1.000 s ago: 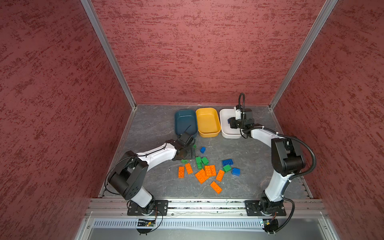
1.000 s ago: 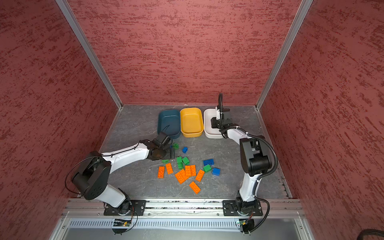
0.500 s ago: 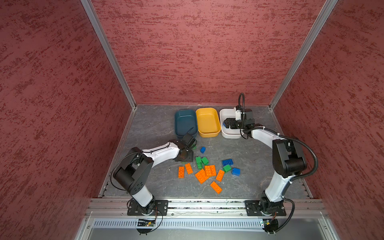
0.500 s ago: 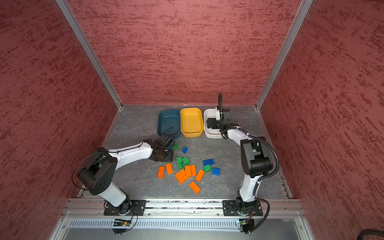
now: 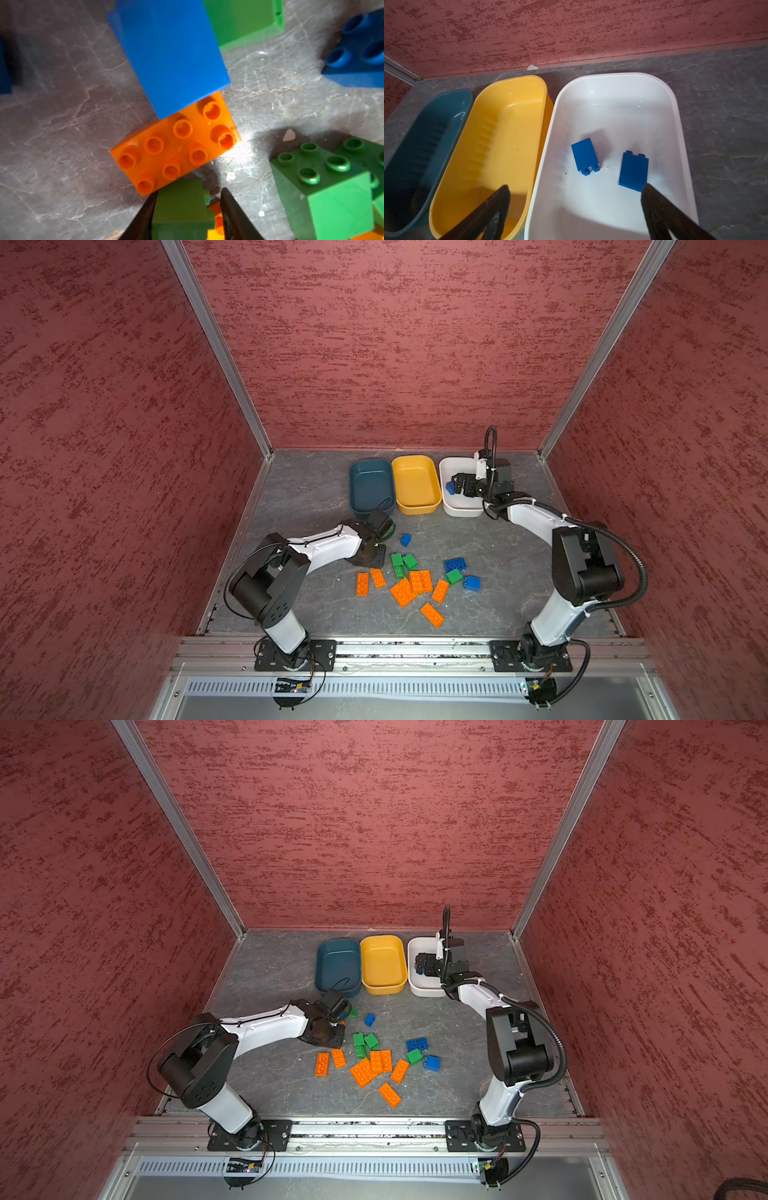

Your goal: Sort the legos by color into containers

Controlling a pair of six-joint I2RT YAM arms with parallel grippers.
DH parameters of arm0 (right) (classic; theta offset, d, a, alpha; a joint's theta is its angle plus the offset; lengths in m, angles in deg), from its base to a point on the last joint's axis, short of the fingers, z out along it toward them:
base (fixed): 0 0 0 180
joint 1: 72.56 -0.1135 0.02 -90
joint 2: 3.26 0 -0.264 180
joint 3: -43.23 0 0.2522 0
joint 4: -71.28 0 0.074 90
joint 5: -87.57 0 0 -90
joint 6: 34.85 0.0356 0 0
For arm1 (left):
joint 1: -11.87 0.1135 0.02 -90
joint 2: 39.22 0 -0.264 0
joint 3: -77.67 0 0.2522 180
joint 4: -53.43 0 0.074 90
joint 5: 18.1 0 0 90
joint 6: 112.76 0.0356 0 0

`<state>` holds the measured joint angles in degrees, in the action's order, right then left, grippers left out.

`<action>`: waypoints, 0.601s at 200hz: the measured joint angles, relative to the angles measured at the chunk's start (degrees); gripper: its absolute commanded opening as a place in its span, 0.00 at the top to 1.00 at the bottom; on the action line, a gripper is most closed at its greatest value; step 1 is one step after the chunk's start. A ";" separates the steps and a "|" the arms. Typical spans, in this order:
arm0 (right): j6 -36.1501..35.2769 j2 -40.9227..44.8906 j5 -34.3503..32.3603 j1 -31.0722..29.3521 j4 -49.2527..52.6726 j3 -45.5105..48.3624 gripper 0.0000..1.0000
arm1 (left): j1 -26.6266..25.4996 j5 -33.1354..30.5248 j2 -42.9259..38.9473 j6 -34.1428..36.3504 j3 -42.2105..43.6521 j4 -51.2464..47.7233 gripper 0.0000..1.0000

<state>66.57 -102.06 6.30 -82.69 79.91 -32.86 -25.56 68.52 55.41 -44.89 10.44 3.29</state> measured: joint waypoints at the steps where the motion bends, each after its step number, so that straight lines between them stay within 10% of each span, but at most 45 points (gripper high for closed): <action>1: 0.00 0.09 0.07 -0.02 -0.04 0.09 0.01 | -0.02 -0.02 0.00 -0.04 0.00 -0.02 0.63; 77: -5.51 5.20 6.71 -5.11 -1.49 7.34 0.01 | -1.90 -2.38 -8.70 -0.09 -0.70 2.45 0.67; 120: -6.54 5.38 7.17 -10.34 0.07 9.49 0.01 | -1.36 -4.20 -4.17 0.15 -14.82 6.29 0.66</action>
<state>60.04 -96.68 13.47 -93.03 79.98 -23.37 -26.91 64.32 51.23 -44.73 -4.38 9.58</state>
